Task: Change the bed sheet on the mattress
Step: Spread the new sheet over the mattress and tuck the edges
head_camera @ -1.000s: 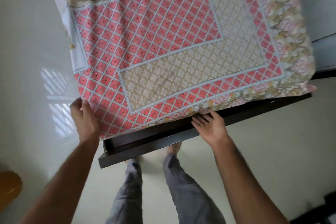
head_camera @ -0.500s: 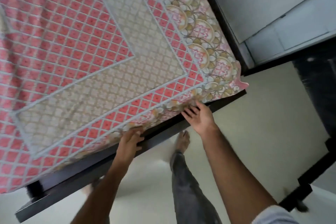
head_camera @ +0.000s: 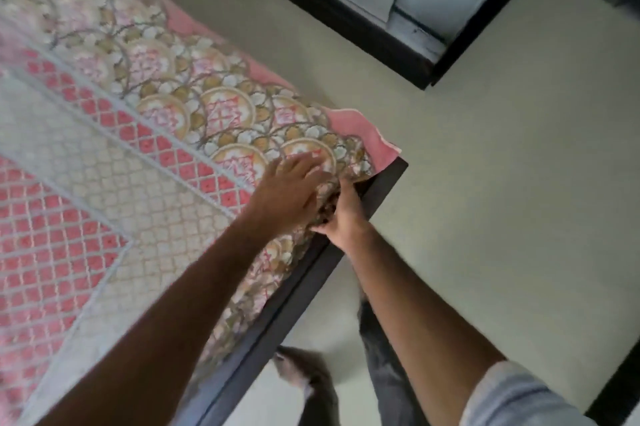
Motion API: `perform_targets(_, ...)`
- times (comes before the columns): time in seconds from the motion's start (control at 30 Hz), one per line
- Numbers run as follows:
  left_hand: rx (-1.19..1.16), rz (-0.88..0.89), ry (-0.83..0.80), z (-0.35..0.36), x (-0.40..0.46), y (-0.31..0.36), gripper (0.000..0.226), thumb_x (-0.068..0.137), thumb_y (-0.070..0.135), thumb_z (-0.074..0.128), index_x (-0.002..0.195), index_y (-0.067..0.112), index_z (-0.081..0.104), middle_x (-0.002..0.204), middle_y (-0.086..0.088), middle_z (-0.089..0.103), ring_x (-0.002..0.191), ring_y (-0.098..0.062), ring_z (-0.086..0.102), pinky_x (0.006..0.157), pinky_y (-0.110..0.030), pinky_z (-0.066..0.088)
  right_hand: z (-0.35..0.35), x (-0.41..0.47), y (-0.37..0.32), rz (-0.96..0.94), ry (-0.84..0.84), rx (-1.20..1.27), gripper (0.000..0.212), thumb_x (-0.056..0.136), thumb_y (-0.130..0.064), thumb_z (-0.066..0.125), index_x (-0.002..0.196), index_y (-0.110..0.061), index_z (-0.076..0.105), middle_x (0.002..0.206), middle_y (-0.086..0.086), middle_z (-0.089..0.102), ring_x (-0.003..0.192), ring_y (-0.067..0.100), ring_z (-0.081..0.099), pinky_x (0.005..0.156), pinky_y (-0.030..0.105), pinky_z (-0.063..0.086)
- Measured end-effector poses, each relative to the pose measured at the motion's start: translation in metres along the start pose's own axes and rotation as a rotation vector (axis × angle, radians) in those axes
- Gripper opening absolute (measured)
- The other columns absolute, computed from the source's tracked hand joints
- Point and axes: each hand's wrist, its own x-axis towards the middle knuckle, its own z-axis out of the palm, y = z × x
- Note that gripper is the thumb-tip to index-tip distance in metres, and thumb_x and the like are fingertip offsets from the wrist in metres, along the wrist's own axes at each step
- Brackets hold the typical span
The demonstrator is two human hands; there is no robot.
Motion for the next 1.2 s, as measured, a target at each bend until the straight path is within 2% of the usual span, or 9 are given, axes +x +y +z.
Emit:
perform_targets(0.07,0.221,0.09,-0.095,-0.016,0.047,-0.005,0.049,0.094,0.034,0.046,0.143,0.033,0.052,0.149,-0.006,0.047,0.134,-0.037,0.044,0.111,-0.058,0.032,0.004,0.014,0.012,-0.027,0.057,0.059,0.083,0.077,-0.09,0.042,0.14,-0.036,0.054,0.134,0.0,0.064,0.121,0.025,0.059,0.107,0.056,0.042)
perform_targets(0.2,0.562,0.259,-0.172,-0.019,0.108,0.008,0.045,0.091,0.042,0.061,0.135,0.032,0.057,0.137,-0.012,0.049,0.118,-0.039,0.05,0.095,-0.054,0.044,0.0,0.038,0.014,-0.136,0.107,0.164,0.069,0.085,-0.076,0.051,0.138,-0.032,0.058,0.13,0.001,0.067,0.119,0.023,0.063,0.107,0.048,0.048)
perform_targets(0.43,0.388,-0.01,-0.578,-0.003,0.195,0.02,0.063,0.087,0.059,0.061,0.138,0.022,0.049,0.128,-0.008,0.061,0.114,-0.032,0.059,0.096,-0.046,0.042,-0.004,0.063,0.016,-0.134,0.168,0.16,0.066,0.082,-0.072,0.058,0.123,-0.021,0.066,0.115,0.0,0.072,0.102,0.022,0.07,0.094,0.046,0.057)
perform_targets(0.57,0.232,-0.076,-0.831,0.002,0.228,0.026,0.044,0.093,0.046,0.061,0.122,0.012,0.059,0.104,-0.004,0.062,0.089,-0.022,0.059,0.076,-0.034,0.042,-0.007,0.029,0.019,-0.263,0.204,0.037,0.018,0.097,-0.03,0.062,0.108,-0.023,0.049,0.112,0.003,0.061,0.104,0.021,0.063,0.094,0.042,0.053)
perform_targets(0.7,0.015,0.083,-0.687,0.0,0.225,0.026,0.011,0.089,0.016,0.066,0.097,0.013,0.059,0.087,-0.002,0.058,0.085,-0.025,0.054,0.066,-0.032,0.034,-0.026,-0.003,0.028,-0.448,0.282,-0.374,0.015,0.093,-0.021,0.065,0.103,-0.018,0.053,0.104,0.001,0.062,0.092,0.014,0.062,0.077,0.032,0.053)
perform_targets(0.8,-0.15,0.116,-0.633,-0.015,0.216,0.026,0.017,0.082,-0.006,0.065,0.087,0.009,0.064,0.08,-0.006,0.064,0.073,-0.02,0.056,0.066,-0.032,0.036,-0.05,-0.024,0.026,-0.56,0.456,-0.405,0.018,0.089,-0.008,0.063,0.084,-0.021,0.052,0.079,-0.005,0.062,0.07,0.003,0.057,0.057,0.016,0.04)
perform_targets(0.93,-0.315,0.117,-0.624,-0.042,0.211,0.033,0.032,0.079,-0.017,0.065,0.077,0.015,0.062,0.075,-0.001,0.064,0.07,-0.012,0.056,0.069,-0.03,0.04,-0.067,-0.039,0.015,-0.653,0.491,-0.291,0.023,0.089,-0.001,0.063,0.091,-0.021,0.052,0.082,-0.007,0.061,0.072,0.002,0.057,0.062,0.012,0.044)
perform_targets(1.13,0.195,0.248,-0.27,-0.03,0.213,0.033,0.047,0.089,0.035,0.073,0.129,0.017,0.054,0.128,-0.005,0.059,0.117,-0.024,0.055,0.101,-0.048,0.043,-0.051,-0.03,-0.014,-0.585,0.288,-0.348,0.016,0.098,-0.013,0.054,0.114,-0.015,0.056,0.104,-0.003,0.064,0.09,0.011,0.063,0.076,0.028,0.056)
perform_targets(1.2,0.213,0.178,-0.41,-0.016,0.219,0.03,0.047,0.093,0.048,0.065,0.125,0.015,0.055,0.123,-0.007,0.06,0.107,-0.023,0.058,0.094,-0.044,0.048,-0.035,-0.026,-0.005,-0.482,0.152,-0.343,0.029,0.101,-0.022,0.052,0.129,-0.014,0.052,0.116,-0.001,0.06,0.096,0.013,0.061,0.083,0.038,0.058)
